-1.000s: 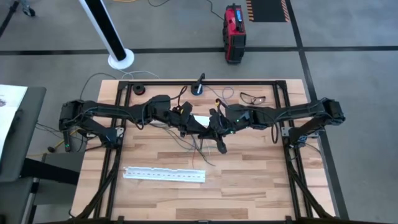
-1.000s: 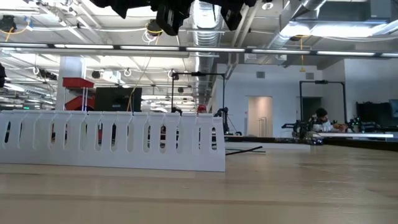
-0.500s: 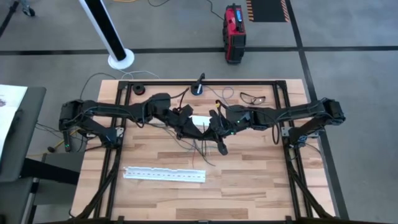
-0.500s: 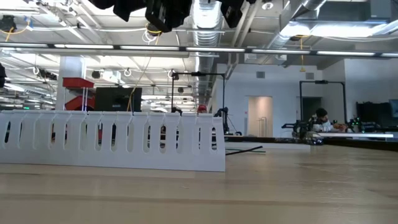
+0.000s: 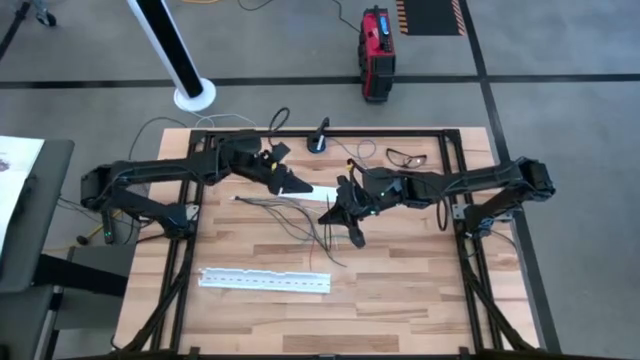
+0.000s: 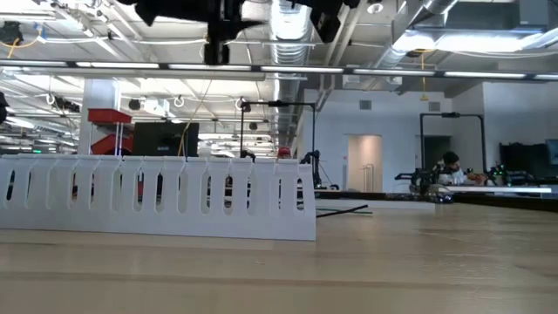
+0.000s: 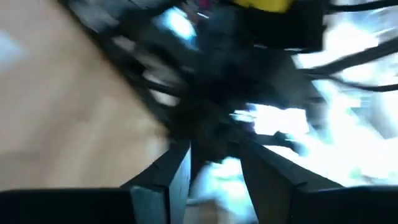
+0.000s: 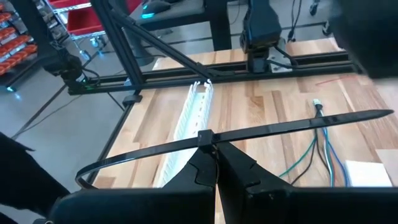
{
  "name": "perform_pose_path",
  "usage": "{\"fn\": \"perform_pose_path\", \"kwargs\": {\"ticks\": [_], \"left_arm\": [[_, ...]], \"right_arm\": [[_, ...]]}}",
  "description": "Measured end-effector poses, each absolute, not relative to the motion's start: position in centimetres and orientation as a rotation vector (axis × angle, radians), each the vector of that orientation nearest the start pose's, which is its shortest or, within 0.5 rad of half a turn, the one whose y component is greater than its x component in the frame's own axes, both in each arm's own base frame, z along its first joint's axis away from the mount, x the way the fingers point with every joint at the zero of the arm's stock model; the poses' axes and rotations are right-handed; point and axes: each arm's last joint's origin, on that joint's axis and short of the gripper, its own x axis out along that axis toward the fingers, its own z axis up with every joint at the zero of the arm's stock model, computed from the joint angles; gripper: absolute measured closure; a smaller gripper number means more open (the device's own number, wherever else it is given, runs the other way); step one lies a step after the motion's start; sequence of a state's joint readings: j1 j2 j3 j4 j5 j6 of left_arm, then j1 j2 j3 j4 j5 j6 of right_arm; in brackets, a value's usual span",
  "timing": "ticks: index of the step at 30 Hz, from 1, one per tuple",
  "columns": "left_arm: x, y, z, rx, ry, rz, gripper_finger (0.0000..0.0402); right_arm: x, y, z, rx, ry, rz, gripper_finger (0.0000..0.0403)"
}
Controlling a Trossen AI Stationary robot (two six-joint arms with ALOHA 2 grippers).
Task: Ziptie cables
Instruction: Wrap the colored cables with the black zip tie
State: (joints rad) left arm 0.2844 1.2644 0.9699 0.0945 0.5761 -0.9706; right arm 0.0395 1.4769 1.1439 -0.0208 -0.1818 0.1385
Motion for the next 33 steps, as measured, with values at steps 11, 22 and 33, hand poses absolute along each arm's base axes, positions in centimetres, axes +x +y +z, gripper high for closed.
{"fn": "perform_pose_path", "kwargs": {"ticks": [11,22,33], "left_arm": [[27.8,5.8,32.8,-1.102,0.212,-0.037,0.0267],[29.0,4.7,32.5,-1.218,0.209,-0.078,0.0267],[29.5,4.1,31.9,-1.193,0.215,-0.045,0.0267]], "right_arm": [[33.7,0.8,31.0,0.185,0.362,0.161,0.0403],[33.7,0.8,31.0,0.186,0.363,0.161,0.0403],[33.7,0.6,31.0,0.182,0.362,0.157,0.0403]]}}
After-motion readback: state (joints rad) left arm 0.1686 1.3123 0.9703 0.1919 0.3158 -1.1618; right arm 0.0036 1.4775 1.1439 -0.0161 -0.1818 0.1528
